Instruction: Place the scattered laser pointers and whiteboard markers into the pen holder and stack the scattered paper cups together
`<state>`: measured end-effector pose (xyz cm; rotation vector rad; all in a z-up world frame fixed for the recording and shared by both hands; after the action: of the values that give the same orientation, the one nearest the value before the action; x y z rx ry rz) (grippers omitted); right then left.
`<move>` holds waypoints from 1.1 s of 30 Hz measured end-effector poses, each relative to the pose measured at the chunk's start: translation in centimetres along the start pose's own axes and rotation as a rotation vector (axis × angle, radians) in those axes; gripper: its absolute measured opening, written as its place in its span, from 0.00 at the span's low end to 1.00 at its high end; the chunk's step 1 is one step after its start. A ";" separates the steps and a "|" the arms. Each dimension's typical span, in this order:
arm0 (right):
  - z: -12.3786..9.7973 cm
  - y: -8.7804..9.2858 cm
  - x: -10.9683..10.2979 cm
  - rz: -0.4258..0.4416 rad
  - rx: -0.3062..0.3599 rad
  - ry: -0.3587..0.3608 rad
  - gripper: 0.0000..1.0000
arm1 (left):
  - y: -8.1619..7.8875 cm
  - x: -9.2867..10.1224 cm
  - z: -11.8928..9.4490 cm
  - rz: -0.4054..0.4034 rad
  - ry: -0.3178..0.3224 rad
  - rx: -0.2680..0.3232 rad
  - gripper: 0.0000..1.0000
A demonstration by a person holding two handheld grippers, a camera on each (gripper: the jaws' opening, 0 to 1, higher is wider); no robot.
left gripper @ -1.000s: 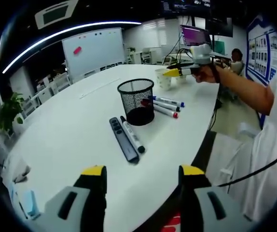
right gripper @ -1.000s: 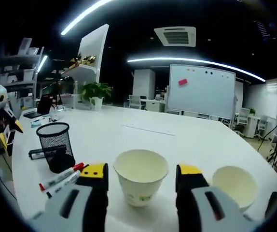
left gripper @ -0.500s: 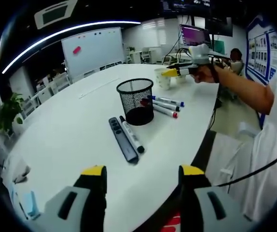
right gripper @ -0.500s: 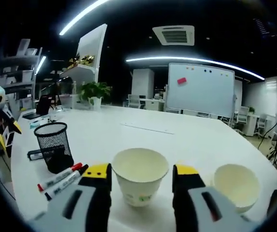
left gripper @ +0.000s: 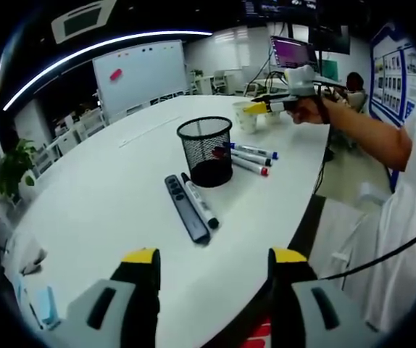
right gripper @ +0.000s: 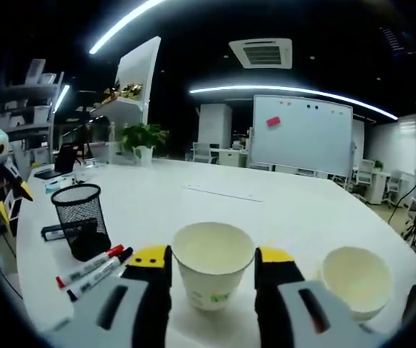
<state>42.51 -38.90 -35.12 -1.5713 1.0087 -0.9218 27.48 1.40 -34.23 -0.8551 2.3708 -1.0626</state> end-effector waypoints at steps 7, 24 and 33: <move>0.1 0.1 -0.1 0.007 0.005 -0.002 0.45 | 0.0 0.0 0.0 0.001 0.000 -0.004 0.60; -0.2 -0.4 -0.4 -0.003 0.022 -0.005 0.45 | -0.1 0.2 -0.1 0.007 0.007 0.000 0.60; -0.6 -0.7 -0.2 -0.007 0.045 0.009 0.45 | 0.0 0.2 -0.2 0.007 0.006 0.002 0.60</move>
<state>41.96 -38.79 -34.29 -1.5348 0.9828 -0.9512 27.22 1.33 -34.14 -0.8441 2.3754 -1.0660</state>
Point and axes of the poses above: the point that each gripper's makers call its tool centre point, and the gripper's own axes: z roughly forward along the fingers, x roughly to its right, y roughly out of its underside, the point moved 8 cm from there along -z, roughly backward along the fingers
